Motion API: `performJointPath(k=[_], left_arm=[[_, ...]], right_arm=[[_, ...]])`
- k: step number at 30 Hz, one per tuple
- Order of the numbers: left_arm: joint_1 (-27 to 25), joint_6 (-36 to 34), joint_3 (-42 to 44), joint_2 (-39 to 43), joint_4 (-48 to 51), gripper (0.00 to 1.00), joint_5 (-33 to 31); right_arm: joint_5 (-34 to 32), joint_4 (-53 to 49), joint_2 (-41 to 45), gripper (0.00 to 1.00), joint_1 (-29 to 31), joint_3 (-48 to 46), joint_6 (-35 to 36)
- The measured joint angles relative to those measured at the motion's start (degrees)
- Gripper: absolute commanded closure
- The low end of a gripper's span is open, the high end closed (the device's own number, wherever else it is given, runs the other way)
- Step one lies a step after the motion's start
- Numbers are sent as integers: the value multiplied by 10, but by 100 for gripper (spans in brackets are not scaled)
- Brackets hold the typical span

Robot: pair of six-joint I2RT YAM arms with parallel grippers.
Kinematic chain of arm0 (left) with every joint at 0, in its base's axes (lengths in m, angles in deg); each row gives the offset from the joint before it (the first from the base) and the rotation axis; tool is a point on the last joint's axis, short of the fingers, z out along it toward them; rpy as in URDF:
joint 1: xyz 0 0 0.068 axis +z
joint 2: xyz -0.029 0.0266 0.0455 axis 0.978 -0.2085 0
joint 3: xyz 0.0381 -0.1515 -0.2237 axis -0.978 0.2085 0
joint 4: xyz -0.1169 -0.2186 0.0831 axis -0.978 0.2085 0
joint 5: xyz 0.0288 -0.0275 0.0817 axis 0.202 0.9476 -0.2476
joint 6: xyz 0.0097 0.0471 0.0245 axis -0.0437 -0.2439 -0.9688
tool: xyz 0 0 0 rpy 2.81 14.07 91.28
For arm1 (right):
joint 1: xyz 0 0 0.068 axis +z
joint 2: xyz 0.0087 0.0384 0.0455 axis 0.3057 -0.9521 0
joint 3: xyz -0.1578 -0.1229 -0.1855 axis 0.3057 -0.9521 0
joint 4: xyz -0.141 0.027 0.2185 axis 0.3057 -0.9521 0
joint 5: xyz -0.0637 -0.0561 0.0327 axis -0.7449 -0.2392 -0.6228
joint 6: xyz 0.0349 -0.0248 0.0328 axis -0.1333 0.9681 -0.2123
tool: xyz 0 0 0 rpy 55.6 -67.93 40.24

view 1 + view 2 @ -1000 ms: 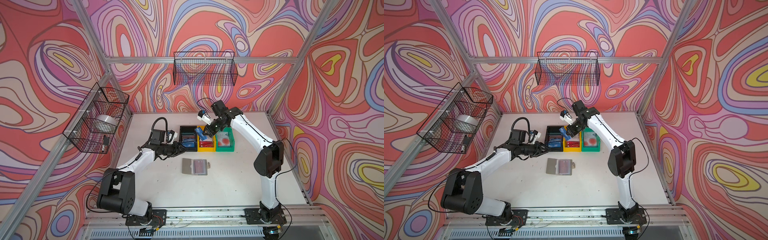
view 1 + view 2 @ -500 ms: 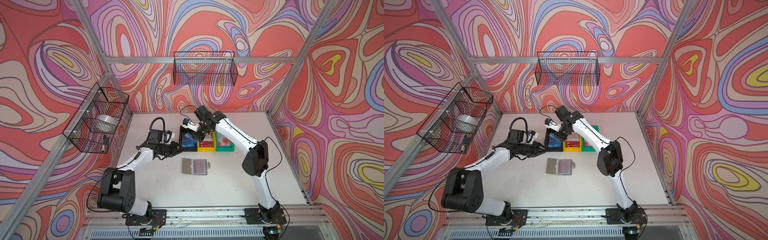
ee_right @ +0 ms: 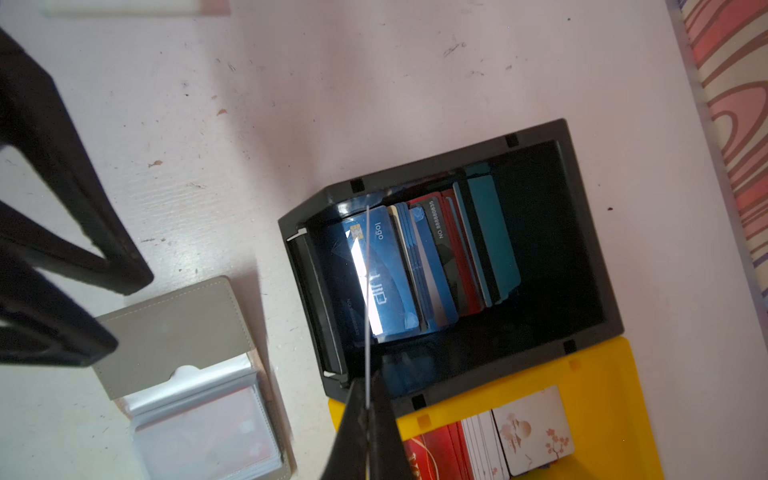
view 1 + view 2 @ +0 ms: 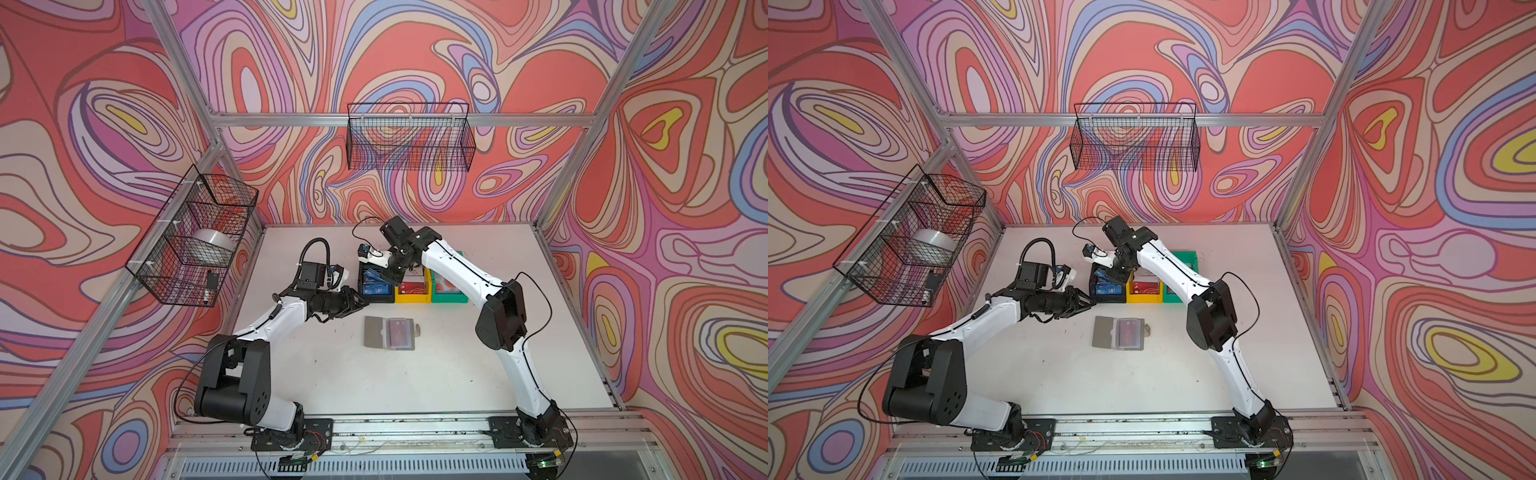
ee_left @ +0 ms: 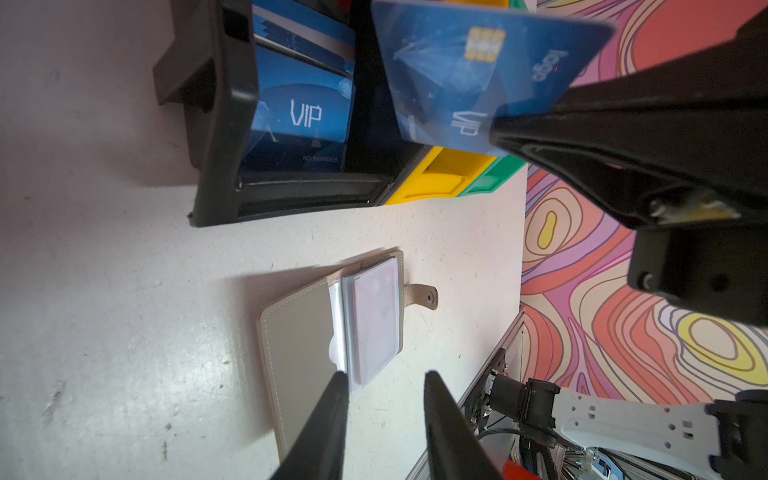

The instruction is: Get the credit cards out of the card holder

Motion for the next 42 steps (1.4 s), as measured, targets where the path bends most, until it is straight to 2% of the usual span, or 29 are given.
performJointPath(k=[8,42], left_arm=[[0,8,30,1,-17,66,-6],[4,10,33,1,-23,66,-8]], right_arm=[[-17,-5,-38,100,6,7,17],[-47,-1,-59,100,26,-9,41]])
